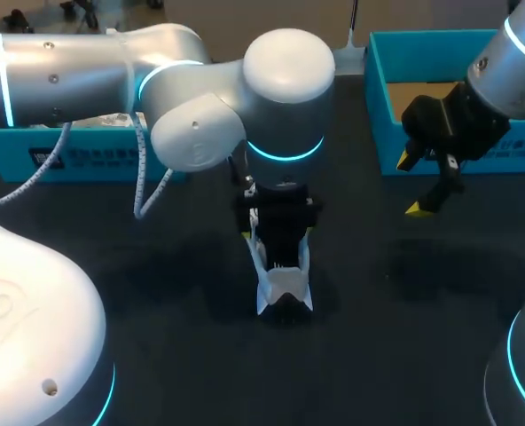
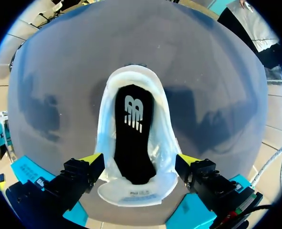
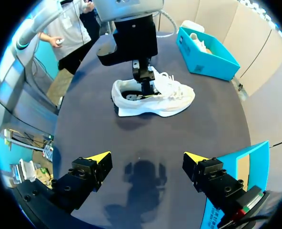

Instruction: Take the shoe out of the shoebox, open the shoe tongue, remove and reinsert the insole, then place the shoe into the shoebox

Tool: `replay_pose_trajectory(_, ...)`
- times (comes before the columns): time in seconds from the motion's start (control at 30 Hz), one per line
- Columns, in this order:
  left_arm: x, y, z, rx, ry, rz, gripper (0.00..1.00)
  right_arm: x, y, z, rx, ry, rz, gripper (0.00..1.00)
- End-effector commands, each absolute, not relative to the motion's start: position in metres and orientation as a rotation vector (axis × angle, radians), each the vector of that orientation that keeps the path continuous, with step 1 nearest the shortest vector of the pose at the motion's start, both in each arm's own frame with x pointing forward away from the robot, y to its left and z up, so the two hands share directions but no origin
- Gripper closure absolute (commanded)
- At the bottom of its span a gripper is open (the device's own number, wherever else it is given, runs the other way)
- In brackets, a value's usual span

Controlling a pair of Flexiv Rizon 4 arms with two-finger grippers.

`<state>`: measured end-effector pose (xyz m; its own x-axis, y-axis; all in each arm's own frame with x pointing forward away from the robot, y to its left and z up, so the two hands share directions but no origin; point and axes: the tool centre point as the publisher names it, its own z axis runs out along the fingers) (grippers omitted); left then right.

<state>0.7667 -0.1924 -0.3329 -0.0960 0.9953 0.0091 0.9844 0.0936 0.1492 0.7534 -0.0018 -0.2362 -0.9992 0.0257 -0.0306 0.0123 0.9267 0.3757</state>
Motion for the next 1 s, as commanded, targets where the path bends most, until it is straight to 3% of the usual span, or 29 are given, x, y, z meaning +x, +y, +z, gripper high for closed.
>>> replay_pose_trajectory(0.03, 0.771, -0.189, -0.323, 2.042, 2.252, 0.165, 0.00, 0.753, -0.002, -0.237, 0.031, 3.049, 0.589, 0.00)
replay_pose_trajectory(0.3, 0.774, -0.189, -0.316, 2.083, 2.258, 0.108, 0.00, 0.753, -0.002, -0.237, 0.031, 3.049, 0.589, 0.00)
replay_pose_trajectory(0.67, 0.801, -0.190, -0.262, 2.119, 2.190, 0.061, 0.00, 0.753, -0.002, -0.237, 0.031, 3.049, 0.589, 0.00)
replay_pose_trajectory(0.93, 0.827, -0.193, -0.275, 2.173, 2.202, 0.095, 0.00, 0.753, -0.002, -0.237, 0.031, 3.049, 0.589, 0.00)
replay_pose_trajectory(1.0, 0.826, -0.195, -0.282, 2.174, 2.206, 0.104, 0.07, 0.753, -0.002, -0.237, 0.031, 3.049, 0.589, 0.00)
